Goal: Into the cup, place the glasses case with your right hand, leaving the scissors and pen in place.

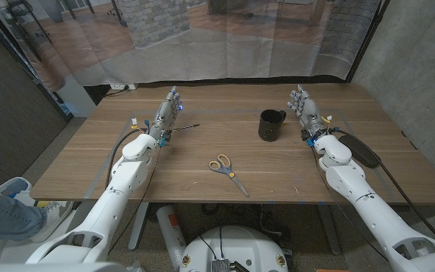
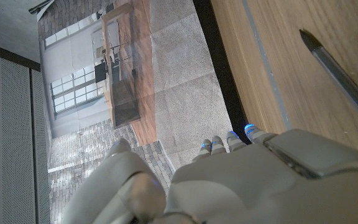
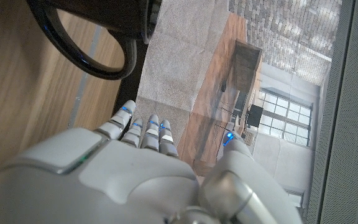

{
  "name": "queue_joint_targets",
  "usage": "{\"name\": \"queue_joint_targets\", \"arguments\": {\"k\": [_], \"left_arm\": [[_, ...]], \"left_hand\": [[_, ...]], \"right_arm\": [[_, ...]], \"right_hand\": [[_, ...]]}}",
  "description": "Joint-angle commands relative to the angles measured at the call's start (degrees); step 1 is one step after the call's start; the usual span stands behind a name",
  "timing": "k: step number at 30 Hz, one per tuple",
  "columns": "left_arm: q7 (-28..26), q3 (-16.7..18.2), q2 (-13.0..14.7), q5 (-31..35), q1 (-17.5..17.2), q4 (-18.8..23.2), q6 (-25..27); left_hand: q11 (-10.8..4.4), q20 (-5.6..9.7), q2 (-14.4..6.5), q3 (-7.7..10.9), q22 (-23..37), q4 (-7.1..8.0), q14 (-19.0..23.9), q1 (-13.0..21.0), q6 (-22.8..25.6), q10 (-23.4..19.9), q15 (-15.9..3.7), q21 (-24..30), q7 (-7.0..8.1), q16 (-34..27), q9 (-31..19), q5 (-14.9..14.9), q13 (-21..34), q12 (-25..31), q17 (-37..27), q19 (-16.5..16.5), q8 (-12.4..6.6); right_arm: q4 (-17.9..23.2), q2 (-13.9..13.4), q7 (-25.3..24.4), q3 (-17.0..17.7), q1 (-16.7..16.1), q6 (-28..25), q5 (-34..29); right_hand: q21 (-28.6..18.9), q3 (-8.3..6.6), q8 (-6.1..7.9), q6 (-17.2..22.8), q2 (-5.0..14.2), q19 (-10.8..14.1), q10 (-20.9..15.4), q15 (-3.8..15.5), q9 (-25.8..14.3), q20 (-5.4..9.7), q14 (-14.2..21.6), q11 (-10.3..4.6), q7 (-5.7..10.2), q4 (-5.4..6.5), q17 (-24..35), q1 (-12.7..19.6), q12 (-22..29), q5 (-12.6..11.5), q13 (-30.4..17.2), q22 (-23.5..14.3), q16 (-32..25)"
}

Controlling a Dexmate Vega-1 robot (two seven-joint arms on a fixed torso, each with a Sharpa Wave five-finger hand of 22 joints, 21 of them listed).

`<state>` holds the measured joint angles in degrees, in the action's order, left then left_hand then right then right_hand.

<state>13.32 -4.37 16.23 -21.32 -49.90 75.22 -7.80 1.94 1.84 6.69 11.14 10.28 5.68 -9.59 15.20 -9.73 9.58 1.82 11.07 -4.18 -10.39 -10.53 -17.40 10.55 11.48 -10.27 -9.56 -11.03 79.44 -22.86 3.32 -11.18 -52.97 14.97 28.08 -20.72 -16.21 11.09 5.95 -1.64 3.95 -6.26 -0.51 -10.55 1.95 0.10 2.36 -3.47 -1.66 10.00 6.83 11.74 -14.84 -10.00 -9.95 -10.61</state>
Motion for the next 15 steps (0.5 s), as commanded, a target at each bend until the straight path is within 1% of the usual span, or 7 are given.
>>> {"name": "queue_joint_targets", "arguments": {"k": [1, 15], "left_arm": [[0.45, 1.15, -0.77, 0.85, -0.52, 0.61, 0.36], [1.21, 0.96, -1.06, 1.41, -0.29, 0.26, 0.58]], "left_hand": [[-0.01, 1.13, -0.46, 0.07, 0.06, -0.11, -3.36, 0.50, -1.75, 0.80, 0.00, 0.29, 0.10, -0.32, -0.10, -0.38, 0.06, 0.21, -0.16, -2.20, -0.34], [-0.07, 1.04, -0.79, 0.03, 0.07, -0.20, -3.17, 0.82, -1.45, 0.58, 0.05, 0.31, 0.08, -0.39, -0.10, -0.45, 0.07, 0.27, -0.16, -2.21, -0.41]], "right_arm": [[2.80, -0.61, -0.70, 1.55, -2.13, 0.04, -0.59], [4.68, -1.10, -1.57, 2.82, -3.97, 0.80, -1.34]], "right_hand": [[0.22, -0.14, 0.34, 0.53, -0.16, 0.48, -0.34, -0.07, -0.06, 1.46, 0.70, -0.20, -0.05, -0.41, 0.19, 0.72, 0.34, 0.08, -0.30, -0.13, -0.28], [0.60, -0.14, 0.31, 0.66, -0.07, 0.51, -0.52, 0.03, -0.07, 1.32, 0.99, -0.28, 0.02, -0.71, 0.19, 1.08, 0.35, 0.20, -0.31, -0.14, -0.30]]}}
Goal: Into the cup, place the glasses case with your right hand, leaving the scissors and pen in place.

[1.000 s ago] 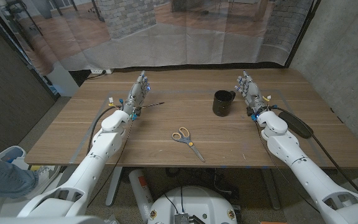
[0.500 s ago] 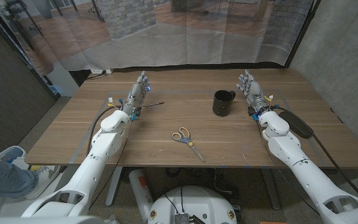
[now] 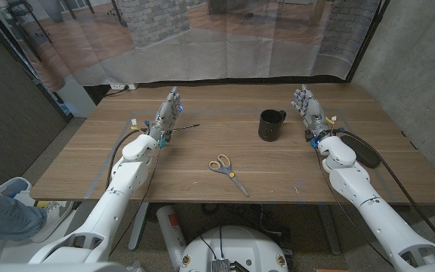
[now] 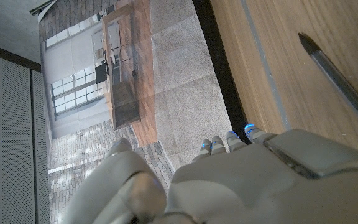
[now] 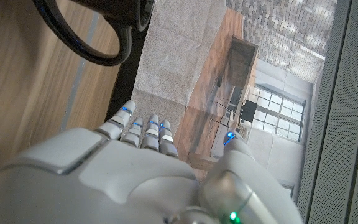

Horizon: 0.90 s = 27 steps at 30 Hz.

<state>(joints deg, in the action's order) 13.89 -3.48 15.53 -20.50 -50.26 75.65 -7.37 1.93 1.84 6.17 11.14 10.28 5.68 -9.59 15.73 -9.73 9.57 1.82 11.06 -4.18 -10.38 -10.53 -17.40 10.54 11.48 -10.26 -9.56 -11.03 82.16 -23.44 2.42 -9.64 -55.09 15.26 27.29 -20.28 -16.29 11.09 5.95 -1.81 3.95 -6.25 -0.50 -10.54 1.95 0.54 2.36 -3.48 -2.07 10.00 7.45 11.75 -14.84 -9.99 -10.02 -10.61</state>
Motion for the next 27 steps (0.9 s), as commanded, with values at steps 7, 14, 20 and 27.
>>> {"name": "queue_joint_targets", "arguments": {"k": [7, 14, 20, 27], "left_arm": [[0.60, 0.01, -0.40, 0.89, 0.02, 0.11, 0.35], [0.65, -0.08, -0.70, 0.90, 0.07, 0.13, 0.39], [0.65, -0.28, -0.69, 1.15, 0.04, 0.53, 0.52], [0.47, -0.42, -0.56, 1.40, -0.31, 1.28, 0.90]], "left_hand": [[-0.13, 0.98, -0.39, 0.01, 0.09, -0.24, -3.09, 0.43, -1.29, 0.56, 0.09, 0.31, 0.09, -0.41, -0.11, -0.48, 0.08, 0.26, -0.17, -2.25, -0.45], [-0.12, 0.98, -0.49, -0.02, 0.09, -0.28, -3.06, 0.55, -1.23, 0.46, 0.08, 0.31, 0.10, -0.40, -0.11, -0.50, 0.08, 0.29, -0.17, -2.28, -0.44], [-0.13, 0.96, -0.60, -0.04, 0.09, -0.32, -3.09, 0.68, -1.22, 0.43, 0.06, 0.31, 0.13, -0.38, -0.11, -0.51, 0.08, 0.29, -0.17, -2.29, -0.43], [-0.16, 0.71, -0.70, -0.07, 0.09, -0.37, -3.06, 0.81, -1.07, 0.38, 0.09, 0.32, 0.08, -0.38, -0.11, -0.53, 0.08, 0.29, -0.17, -2.32, -0.46]], "right_arm": [[2.90, -0.77, -1.30, 1.99, -2.66, 0.37, -0.69], [3.69, -1.10, -1.47, 2.45, -3.58, 1.14, -1.23], [4.08, -1.31, -1.62, 2.81, -3.98, 1.35, -1.51], [4.61, -1.59, -1.81, 3.41, -4.82, 1.38, -1.50]], "right_hand": [[0.35, -0.06, 0.31, 0.76, 0.12, 0.53, -0.67, 0.03, -0.08, 1.33, 0.66, -0.34, 0.20, -0.42, 0.20, 0.58, 0.37, 0.26, -0.33, -0.08, -0.28], [0.61, -0.05, 0.31, 0.87, 0.19, 0.40, -0.80, 0.05, -0.09, 1.22, 0.75, -0.40, 0.24, -0.53, 0.22, 0.71, 0.39, 0.32, -0.33, -0.09, -0.27], [0.75, -0.07, 0.35, 1.05, 0.26, 0.42, -0.84, 0.13, -0.09, 1.20, 0.78, -0.40, 0.29, -0.63, 0.22, 0.85, 0.38, 0.36, -0.33, -0.10, -0.25], [0.91, -0.06, 0.32, 1.08, 0.28, 0.51, -0.87, 0.26, -0.09, 1.24, 0.90, -0.45, 0.38, -0.75, 0.22, 0.98, 0.36, 0.41, -0.34, -0.10, -0.25]]}}
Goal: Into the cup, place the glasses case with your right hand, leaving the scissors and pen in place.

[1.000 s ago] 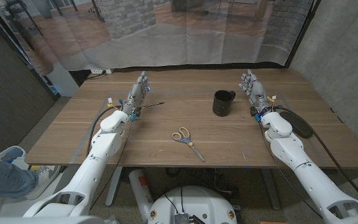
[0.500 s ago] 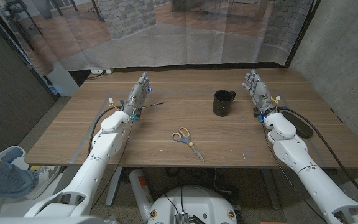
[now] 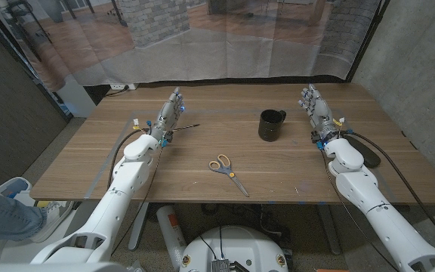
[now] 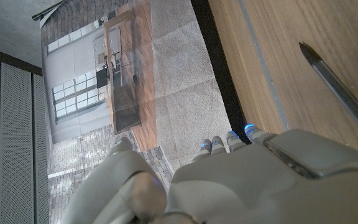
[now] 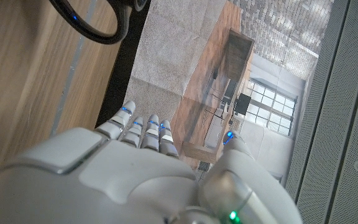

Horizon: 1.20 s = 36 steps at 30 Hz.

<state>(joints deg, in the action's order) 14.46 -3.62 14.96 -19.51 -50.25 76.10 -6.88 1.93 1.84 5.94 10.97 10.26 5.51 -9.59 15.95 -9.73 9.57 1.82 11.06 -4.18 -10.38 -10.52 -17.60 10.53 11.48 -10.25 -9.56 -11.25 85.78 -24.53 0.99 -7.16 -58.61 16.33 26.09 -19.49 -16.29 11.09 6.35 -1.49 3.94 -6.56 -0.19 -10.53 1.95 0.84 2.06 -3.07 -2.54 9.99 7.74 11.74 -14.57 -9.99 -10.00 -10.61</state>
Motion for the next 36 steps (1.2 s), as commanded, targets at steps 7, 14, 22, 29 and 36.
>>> {"name": "queue_joint_targets", "arguments": {"k": [7, 14, 22, 29, 36], "left_arm": [[-0.11, -0.27, 0.03, 0.41, -0.46, 1.00, 0.42], [0.31, -0.38, 0.20, 0.45, -0.39, 0.81, 0.32], [0.24, -0.40, 0.36, 0.59, -0.48, 1.38, 0.35], [0.29, -0.57, 0.42, 0.72, -0.22, 1.35, 0.55], [0.34, -0.76, 0.43, 0.89, 0.21, 0.92, 0.85]], "left_hand": [[0.00, 1.25, -0.61, 0.05, 0.11, -0.26, -3.06, 0.78, -1.03, 0.28, 0.09, 0.34, 0.09, -0.37, -0.11, -0.34, 0.10, 0.31, -0.17, -2.29, -0.21], [-0.11, 1.24, -0.73, 0.00, 0.11, -0.30, -3.09, 0.91, -1.00, 0.32, 0.03, 0.35, 0.06, -0.35, -0.11, -0.35, 0.10, 0.28, -0.17, -2.30, -0.19], [-0.17, 1.13, -0.83, -0.05, 0.11, -0.33, -3.11, 1.03, -0.97, 0.32, 0.07, 0.34, 0.09, -0.34, -0.12, -0.35, 0.11, 0.26, -0.18, -2.35, -0.17], [-0.19, 1.06, -0.90, -0.11, 0.11, -0.36, -3.11, 1.13, -1.00, 0.31, 0.02, 0.32, 0.11, -0.34, -0.12, -0.35, 0.11, 0.26, -0.18, -2.42, -0.13], [-0.18, 1.02, -0.97, -0.16, 0.12, -0.39, -3.13, 1.21, -1.00, 0.35, 0.00, 0.32, 0.12, -0.33, -0.12, -0.34, 0.11, 0.23, -0.18, -2.46, -0.11]], "right_arm": [[1.73, -0.77, -1.03, 1.41, -2.28, 0.48, -0.84], [3.43, -1.30, -1.96, 1.88, -3.40, 0.28, -1.82], [5.28, -2.02, -2.75, 2.92, -4.97, -0.03, -2.42], [5.93, -2.23, -3.14, 3.76, -5.97, 0.06, -2.60], [6.34, -2.19, -3.82, 4.64, -6.77, 0.21, -2.79]], "right_hand": [[0.30, -0.10, 0.31, 0.76, 0.07, 0.55, -0.58, -0.05, -0.11, 1.23, 0.68, -0.19, 0.12, -0.41, 0.22, 0.88, 0.33, 0.18, -0.35, -0.12, -0.24], [0.53, -0.17, 0.29, 0.81, 0.23, 0.53, -0.57, -0.05, -0.11, 1.30, 0.61, -0.27, 0.14, -0.59, 0.21, 1.17, 0.30, 0.22, -0.35, -0.13, -0.16], [0.78, -0.21, 0.36, 1.11, 0.33, 0.50, -0.80, 0.01, -0.11, 1.28, 0.64, -0.49, 0.26, -0.80, 0.20, 1.45, 0.35, 0.28, -0.35, -0.14, -0.13], [0.94, -0.22, 0.38, 1.28, 0.39, 0.53, -0.92, 0.19, -0.11, 1.29, 0.71, -0.71, 0.26, -0.93, 0.19, 1.63, 0.37, 0.32, -0.35, -0.14, -0.12], [1.11, -0.23, 0.43, 1.54, 0.44, 0.61, -1.16, 0.20, -0.10, 1.33, 0.82, -0.71, 0.40, -1.10, 0.17, 1.85, 0.43, 0.38, -0.35, -0.15, -0.12]]}}
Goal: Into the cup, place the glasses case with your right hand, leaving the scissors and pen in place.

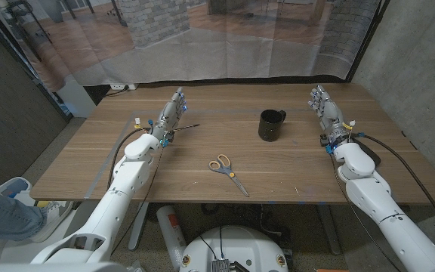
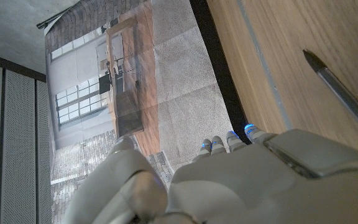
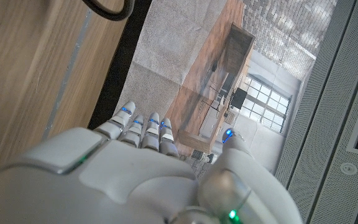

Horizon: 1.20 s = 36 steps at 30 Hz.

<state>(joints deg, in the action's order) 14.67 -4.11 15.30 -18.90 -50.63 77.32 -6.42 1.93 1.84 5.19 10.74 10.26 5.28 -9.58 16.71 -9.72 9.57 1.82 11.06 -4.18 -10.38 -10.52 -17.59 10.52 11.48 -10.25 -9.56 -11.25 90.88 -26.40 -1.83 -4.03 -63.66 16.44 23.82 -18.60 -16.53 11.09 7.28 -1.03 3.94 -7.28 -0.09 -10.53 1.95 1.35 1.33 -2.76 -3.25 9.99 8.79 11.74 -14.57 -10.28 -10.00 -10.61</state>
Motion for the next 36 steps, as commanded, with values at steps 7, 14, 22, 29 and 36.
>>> {"name": "queue_joint_targets", "arguments": {"k": [7, 14, 22, 29, 36], "left_arm": [[0.32, -0.59, 0.28, 0.71, 0.94, -0.59, 0.61], [0.19, -0.65, 0.36, 0.95, 1.01, -0.09, 0.71], [0.12, -0.71, 0.43, 1.07, 0.90, 0.33, 0.77], [0.10, -0.89, 0.62, 1.35, 0.98, 0.65, 1.01], [0.21, -1.06, 0.63, 1.41, 1.14, 0.71, 1.24]], "left_hand": [[-0.22, 1.03, -0.30, 0.02, 0.13, -0.18, -3.09, 0.55, -0.78, 0.29, 0.05, 0.33, 0.07, -0.34, -0.12, -0.35, 0.12, 0.24, -0.19, -2.45, -0.18], [-0.21, 1.01, -0.39, -0.05, 0.13, -0.20, -3.05, 0.65, -0.72, 0.14, 0.02, 0.34, 0.09, -0.35, -0.13, -0.34, 0.12, 0.29, -0.19, -2.47, -0.17], [-0.23, 0.99, -0.46, -0.12, 0.13, -0.22, -3.00, 0.74, -0.67, 0.09, 0.01, 0.35, 0.15, -0.37, -0.13, -0.33, 0.13, 0.29, -0.19, -2.49, -0.16], [-0.26, 0.98, -0.50, -0.19, 0.13, -0.23, -2.99, 0.79, -0.62, 0.10, 0.02, 0.33, 0.20, -0.37, -0.13, -0.31, 0.13, 0.27, -0.19, -2.54, -0.16], [-0.24, 0.92, -0.54, -0.26, 0.13, -0.24, -2.98, 0.83, -0.57, 0.04, 0.05, 0.35, 0.21, -0.37, -0.13, -0.30, 0.13, 0.28, -0.20, -2.53, -0.16]], "right_arm": [[1.60, -0.65, -1.24, 2.20, -2.58, 0.02, -0.88], [2.12, -0.77, -1.70, 2.84, -3.32, -0.01, -1.23], [2.84, -0.76, -2.44, 3.83, -4.47, 0.08, -1.55], [5.03, -1.47, -3.20, 4.91, -6.07, -1.00, -2.16], [6.14, -1.56, -3.70, 5.84, -7.13, -1.86, -2.23]], "right_hand": [[0.38, 0.01, 0.48, 0.90, 0.03, 0.73, -0.51, 0.12, -0.10, 1.40, 0.33, 0.00, 0.06, -0.54, 0.17, 0.98, 0.41, 0.45, -0.06, -0.17, -0.09], [0.51, 0.04, 0.48, 1.04, 0.01, 0.79, -0.68, 0.19, -0.10, 1.41, 0.48, -0.01, 0.08, -0.64, 0.17, 1.07, 0.44, 0.50, -0.05, -0.17, -0.12], [0.66, 0.09, 0.45, 1.10, 0.00, 0.82, -0.62, 0.20, -0.10, 1.47, 0.36, -0.06, 0.13, -0.72, 0.18, 1.13, 0.39, 0.56, -0.05, -0.18, -0.05], [0.77, 0.11, 0.46, 1.20, 0.01, 0.83, -0.62, 0.22, -0.10, 1.41, 0.35, -0.05, 0.17, -0.77, 0.18, 1.17, 0.36, 0.59, -0.05, -0.18, -0.03], [0.89, 0.14, 0.44, 1.28, 0.02, 0.90, -0.64, 0.31, -0.10, 1.41, 0.40, -0.03, 0.20, -0.82, 0.20, 1.20, 0.34, 0.63, -0.06, -0.19, -0.04]]}}
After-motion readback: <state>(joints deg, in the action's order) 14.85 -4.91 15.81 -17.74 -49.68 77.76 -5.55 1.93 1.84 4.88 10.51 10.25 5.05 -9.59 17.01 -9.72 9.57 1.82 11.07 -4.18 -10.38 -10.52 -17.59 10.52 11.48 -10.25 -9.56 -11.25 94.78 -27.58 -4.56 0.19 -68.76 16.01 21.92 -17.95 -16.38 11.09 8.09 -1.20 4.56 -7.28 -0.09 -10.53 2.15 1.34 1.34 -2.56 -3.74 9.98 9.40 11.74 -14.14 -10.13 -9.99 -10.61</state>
